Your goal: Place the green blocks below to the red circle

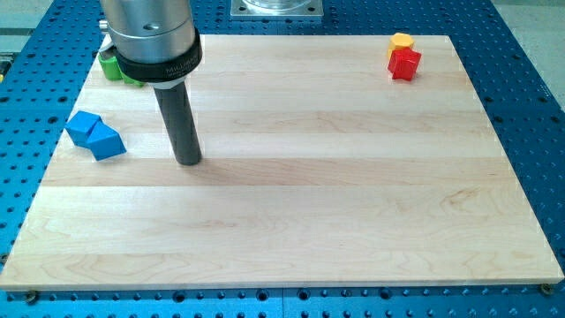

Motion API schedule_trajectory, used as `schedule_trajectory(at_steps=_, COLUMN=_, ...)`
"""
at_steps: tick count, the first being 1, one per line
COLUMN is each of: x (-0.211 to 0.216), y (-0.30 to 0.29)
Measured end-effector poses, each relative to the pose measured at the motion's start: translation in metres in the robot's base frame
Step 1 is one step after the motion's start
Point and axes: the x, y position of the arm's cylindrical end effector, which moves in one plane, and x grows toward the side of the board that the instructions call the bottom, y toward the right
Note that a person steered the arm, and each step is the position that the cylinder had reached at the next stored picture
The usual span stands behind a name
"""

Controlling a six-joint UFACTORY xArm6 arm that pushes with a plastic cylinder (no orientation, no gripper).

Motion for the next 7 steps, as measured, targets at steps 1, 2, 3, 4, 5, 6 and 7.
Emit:
schedule_trajectory(at_steps=1, x=-0.018, y=-0.009)
schedule_trajectory(at_steps=2, x=-0.085, y=-0.041)
schedule_trajectory(at_steps=3, x=-0.115, y=-0.088)
schedule_trajectory(at_steps=4, x=-0.117, y=-0.168)
schedule_trajectory(at_steps=5, x=-0.134, y=-0.183)
schedule_trajectory(at_steps=6, x=-0.18, y=-0.169)
schedule_trajectory(at_steps=7, x=-0.188, y=-0.149)
